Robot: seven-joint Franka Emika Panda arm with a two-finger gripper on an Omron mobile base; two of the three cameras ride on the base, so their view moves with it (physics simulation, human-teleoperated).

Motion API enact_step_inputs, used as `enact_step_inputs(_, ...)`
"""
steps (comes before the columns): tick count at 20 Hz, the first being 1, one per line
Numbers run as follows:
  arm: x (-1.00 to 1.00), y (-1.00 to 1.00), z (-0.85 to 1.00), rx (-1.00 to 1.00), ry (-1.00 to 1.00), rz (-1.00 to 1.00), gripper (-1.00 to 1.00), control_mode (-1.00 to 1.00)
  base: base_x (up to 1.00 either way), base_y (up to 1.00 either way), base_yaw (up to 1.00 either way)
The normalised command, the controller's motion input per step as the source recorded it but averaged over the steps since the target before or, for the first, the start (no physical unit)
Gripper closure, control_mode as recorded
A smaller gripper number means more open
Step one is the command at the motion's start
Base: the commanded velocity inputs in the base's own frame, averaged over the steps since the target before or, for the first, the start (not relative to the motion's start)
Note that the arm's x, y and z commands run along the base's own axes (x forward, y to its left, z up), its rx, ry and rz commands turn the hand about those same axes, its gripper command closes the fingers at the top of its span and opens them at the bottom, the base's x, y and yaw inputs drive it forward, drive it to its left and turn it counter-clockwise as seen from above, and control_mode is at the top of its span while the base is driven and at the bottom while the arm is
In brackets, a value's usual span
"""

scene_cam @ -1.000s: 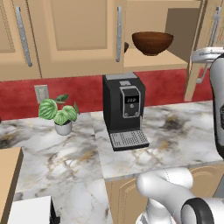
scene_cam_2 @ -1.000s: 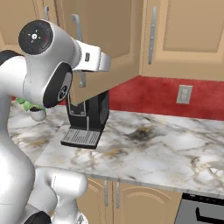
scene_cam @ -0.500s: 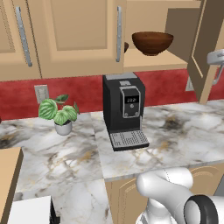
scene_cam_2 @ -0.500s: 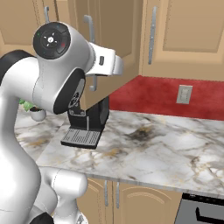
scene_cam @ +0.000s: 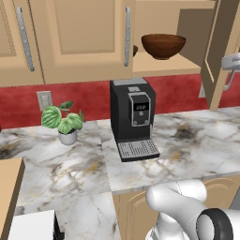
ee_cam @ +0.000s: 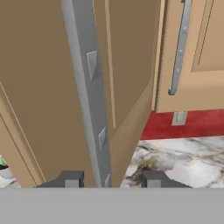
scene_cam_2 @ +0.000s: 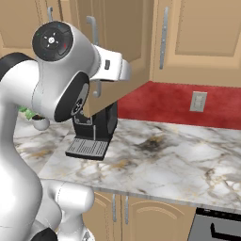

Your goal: Move the bowls from the cabinet to the plates on the dining table.

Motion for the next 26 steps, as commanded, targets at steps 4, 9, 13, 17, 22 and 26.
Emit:
enact_step_inputs(4, -0.73, 0.21, 0.06, 0.01, 0.0, 0.0, -1.0, -1.0, 0.0, 0.0, 0.0)
enact_step_inputs(9, -0.99, 0.34, 0.22, 0.01, -0.06, 0.0, -1.0, -1.0, 0.0, 0.0, 0.0)
enact_step_inputs(13, -0.68, 0.61, 0.21, 0.0, -0.01, 0.0, -1.0, -1.0, 0.0, 0.0, 0.0)
enact_step_inputs(17, -0.13, 0.77, 0.05, 0.0, 0.0, 0.0, -1.0, -1.0, 0.0, 0.0, 0.0)
enact_step_inputs(22, 0.12, 0.86, 0.0, 0.0, 0.06, 0.0, -1.0, -1.0, 0.0, 0.0, 0.0)
enact_step_inputs(26, 0.82, 0.6, 0.0, 0.0, 0.13, 0.0, -1.0, -1.0, 0.0, 0.0, 0.0)
